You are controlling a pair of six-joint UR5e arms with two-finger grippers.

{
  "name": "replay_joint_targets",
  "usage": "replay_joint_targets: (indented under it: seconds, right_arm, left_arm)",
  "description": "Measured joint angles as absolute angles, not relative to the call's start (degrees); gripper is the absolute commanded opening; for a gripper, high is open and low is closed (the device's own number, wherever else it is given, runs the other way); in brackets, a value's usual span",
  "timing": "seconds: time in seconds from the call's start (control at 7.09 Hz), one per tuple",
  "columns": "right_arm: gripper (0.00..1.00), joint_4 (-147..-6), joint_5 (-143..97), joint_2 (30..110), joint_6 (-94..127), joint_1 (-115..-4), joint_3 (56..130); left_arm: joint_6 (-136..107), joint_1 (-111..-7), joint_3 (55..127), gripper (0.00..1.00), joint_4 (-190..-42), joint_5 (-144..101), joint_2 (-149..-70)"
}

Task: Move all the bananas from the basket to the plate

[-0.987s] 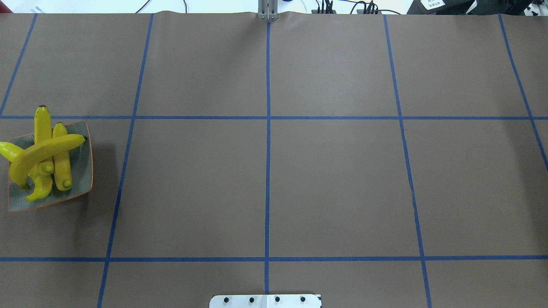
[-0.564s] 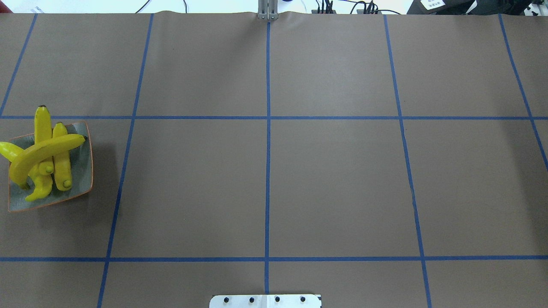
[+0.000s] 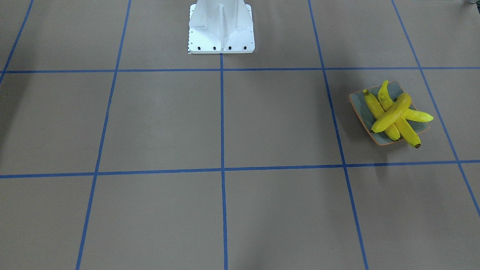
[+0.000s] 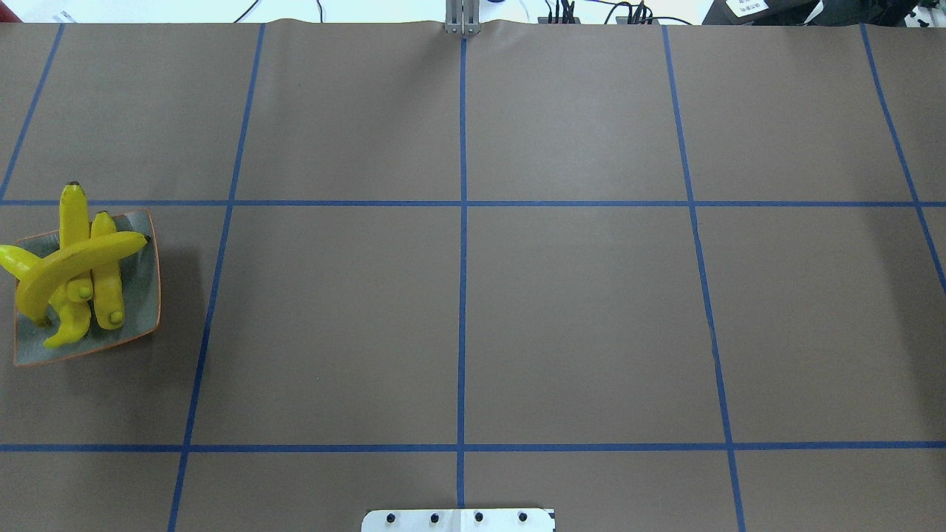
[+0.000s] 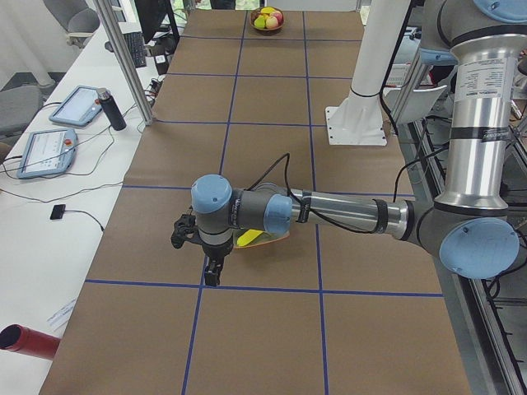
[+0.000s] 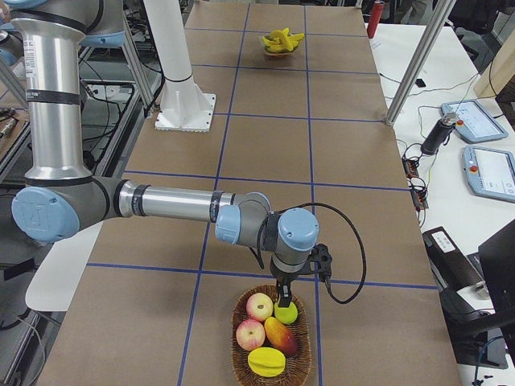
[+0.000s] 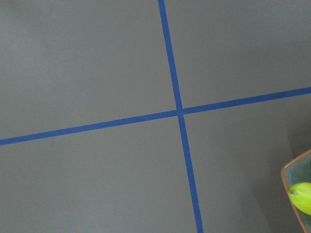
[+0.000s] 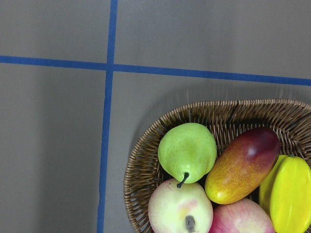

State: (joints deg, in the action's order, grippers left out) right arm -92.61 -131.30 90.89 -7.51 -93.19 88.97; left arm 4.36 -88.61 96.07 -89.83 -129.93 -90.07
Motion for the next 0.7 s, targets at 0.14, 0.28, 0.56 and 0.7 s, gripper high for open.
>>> replay_joint_targets:
  seconds: [0.14,0.28,0.56,0.7]
  right_arm:
    - [1.00,-89.46,-131.32,90.84,-2.93,-91.54,88.90]
    - [1.00,-86.39,-131.48,90.81,1.68,-89.97,88.91]
    - [1.00,-82.62,-133.66,90.77,6.63,-88.38,89.20]
    - [1.00,-82.04,-135.31,90.68,7.58,-88.22,89.65]
  left_arm:
    - [4.38,-88.62,96.06,1.00,-89.83,-129.91,-90.08]
    - [4.39,-88.63,96.07,1.00,-89.82,-129.91,-90.08]
    - [4.36,-88.67,96.26,1.00,-89.83,-129.85,-90.09]
    - [4.36,-88.68,96.32,1.00,-89.82,-129.84,-90.09]
